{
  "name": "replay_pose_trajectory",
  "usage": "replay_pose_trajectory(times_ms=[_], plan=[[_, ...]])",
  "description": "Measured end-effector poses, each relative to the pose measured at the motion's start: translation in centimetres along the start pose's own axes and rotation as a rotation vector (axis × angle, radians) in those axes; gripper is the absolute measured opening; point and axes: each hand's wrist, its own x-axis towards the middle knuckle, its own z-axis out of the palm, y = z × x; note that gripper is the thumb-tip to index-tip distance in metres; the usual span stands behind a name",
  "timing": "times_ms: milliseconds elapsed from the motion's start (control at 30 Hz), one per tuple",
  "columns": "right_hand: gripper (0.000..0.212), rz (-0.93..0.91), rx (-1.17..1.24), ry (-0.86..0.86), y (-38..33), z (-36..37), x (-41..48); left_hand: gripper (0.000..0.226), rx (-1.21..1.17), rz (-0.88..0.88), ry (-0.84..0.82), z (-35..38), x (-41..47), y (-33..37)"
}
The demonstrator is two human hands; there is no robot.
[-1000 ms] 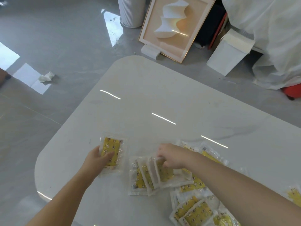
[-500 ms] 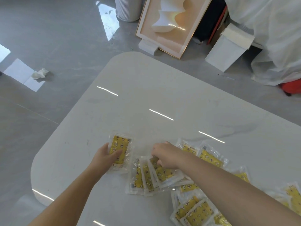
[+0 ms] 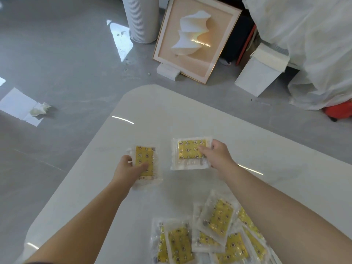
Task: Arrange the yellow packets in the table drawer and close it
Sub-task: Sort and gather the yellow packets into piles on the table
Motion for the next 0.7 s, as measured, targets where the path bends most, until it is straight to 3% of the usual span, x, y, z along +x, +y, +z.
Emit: replay_pose_trajectory(times_ms=[200, 367, 433, 533, 700], plan=[[0.013, 0.113, 0.371, 0.193, -0.2, -0.1, 3.5, 0.06, 0.046, 0.087, 0.039, 4.8, 3.2, 4.4], [0.014, 0.111, 0.563, 0.343, -0.5, -1.8, 5.7, 0.04, -0.128, 0.125, -0.03, 8.0, 5.1, 6.9], [0.014, 0.132, 0.437, 0.344, 0.1, -2.3, 5.8, 0.041, -0.111, 0.039, -0.092, 8.5, 5.6, 6.9], [0.015, 0.187, 0.062, 0.264, 1.7, -2.3, 4.1, 0.046, 0.127, -0.03, -0.091, 7.9, 5.4, 4.8], [0.007, -0.054, -0.509, 0.059, 4.2, -1.7, -1.7, 0.021, 0.551, 0.104, -0.107, 5.0, 1.3, -0.8]])
